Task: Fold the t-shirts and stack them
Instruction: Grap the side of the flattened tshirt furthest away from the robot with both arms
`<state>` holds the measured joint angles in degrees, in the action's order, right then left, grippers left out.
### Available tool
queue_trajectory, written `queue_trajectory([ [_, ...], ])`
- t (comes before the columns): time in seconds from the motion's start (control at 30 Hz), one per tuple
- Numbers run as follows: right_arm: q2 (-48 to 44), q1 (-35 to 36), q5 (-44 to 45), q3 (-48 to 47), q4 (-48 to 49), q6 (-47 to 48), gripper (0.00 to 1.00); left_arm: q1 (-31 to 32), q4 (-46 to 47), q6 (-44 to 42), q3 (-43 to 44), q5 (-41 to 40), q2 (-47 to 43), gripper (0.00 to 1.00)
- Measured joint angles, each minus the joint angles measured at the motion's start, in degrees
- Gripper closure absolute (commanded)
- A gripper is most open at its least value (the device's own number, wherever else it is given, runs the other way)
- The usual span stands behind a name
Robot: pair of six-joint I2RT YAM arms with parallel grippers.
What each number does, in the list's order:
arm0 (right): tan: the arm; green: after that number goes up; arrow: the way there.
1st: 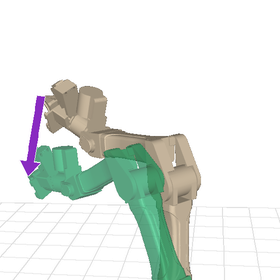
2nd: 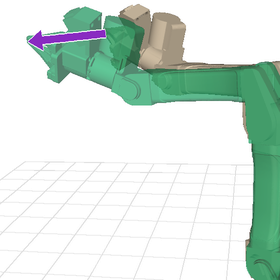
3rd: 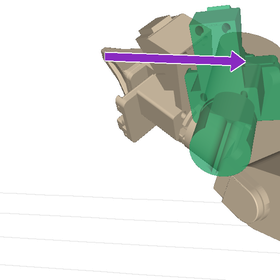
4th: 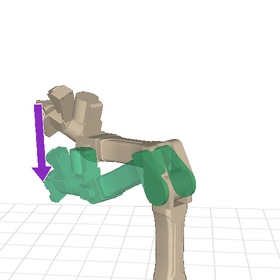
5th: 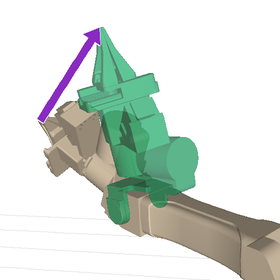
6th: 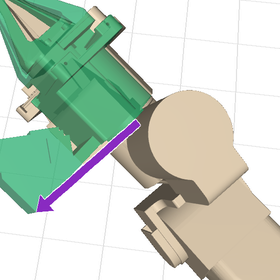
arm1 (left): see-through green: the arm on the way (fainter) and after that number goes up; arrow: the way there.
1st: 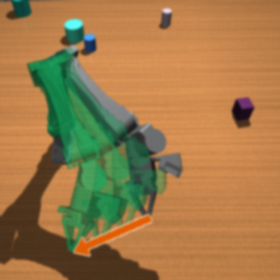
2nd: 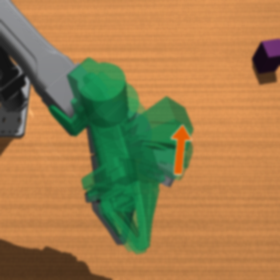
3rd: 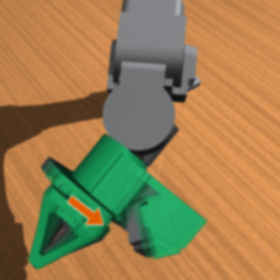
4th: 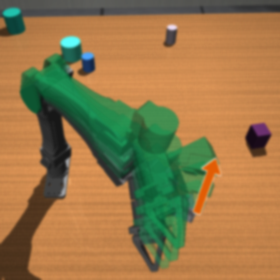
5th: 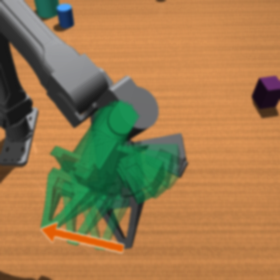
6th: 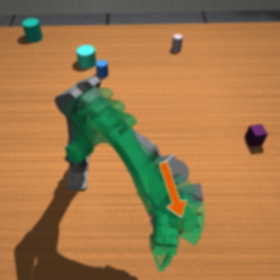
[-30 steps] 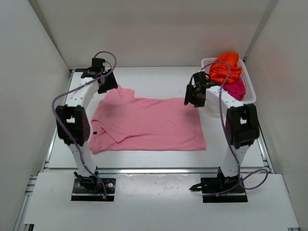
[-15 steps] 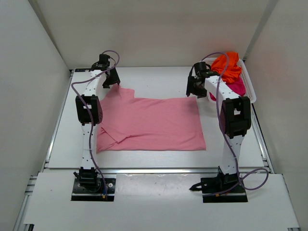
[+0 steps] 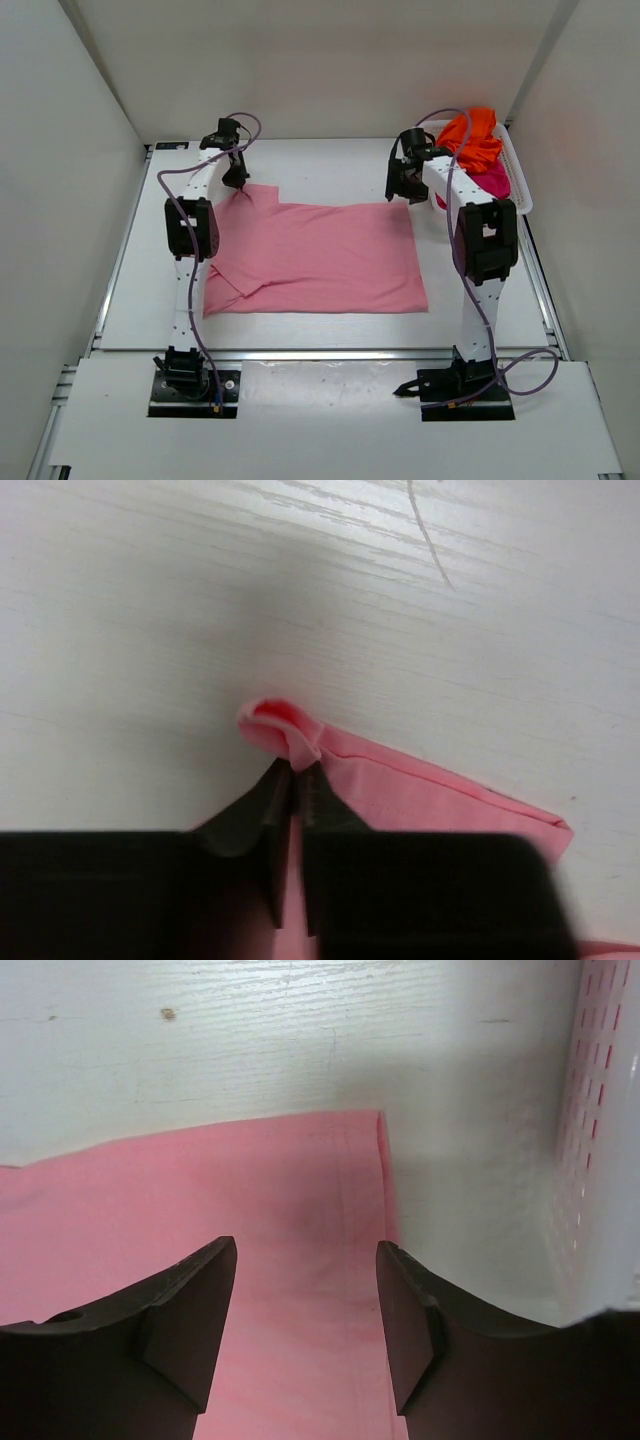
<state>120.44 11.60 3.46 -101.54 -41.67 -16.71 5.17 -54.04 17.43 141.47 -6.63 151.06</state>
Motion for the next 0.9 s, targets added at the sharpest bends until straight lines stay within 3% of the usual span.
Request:
queue_trajectory([
  [0.03, 0.3, 0.0, 0.1, 0.0, 0.0, 0.0, 0.45, 0.2, 0.0, -0.3, 0.0, -0.1, 0.0, 1.00],
  [0.2, 2.3, 0.0, 1.7, -0.6, 0.0, -1.3, 0.49, 0.9, 0.0, -1.3, 0.0, -0.8, 0.0, 1.00],
  [0.47, 13.7, 1.5, 7.0, -10.3, -2.5, -5.7, 0.46, 1.4, 0.1, -2.8, 0.0, -0.9, 0.0, 1.00],
  [0.57, 14.6, 1.9, 8.0, -12.5, -3.7, -6.7, 0.61, 1.7, 0.1, -3.5, 0.0, -1.0, 0.0, 1.00],
  [0.63, 15.3, 2.0, 8.3, -13.4, -4.3, -7.4, 0.92, 2.0, 0.0, -3.9, 0.0, -1.1, 0.0, 1.00],
  [0.67, 15.5, 2.1, 8.4, -13.4, -4.5, -7.3, 0.98, 2.2, 0.0, -4.1, 0.0, -1.2, 0.0, 1.00],
  [0.9, 15.6, 2.3, 9.2, -13.7, -5.1, -7.4, 1.00, 2.5, 0.0, -4.6, 0.0, -0.6, -0.1, 1.00],
])
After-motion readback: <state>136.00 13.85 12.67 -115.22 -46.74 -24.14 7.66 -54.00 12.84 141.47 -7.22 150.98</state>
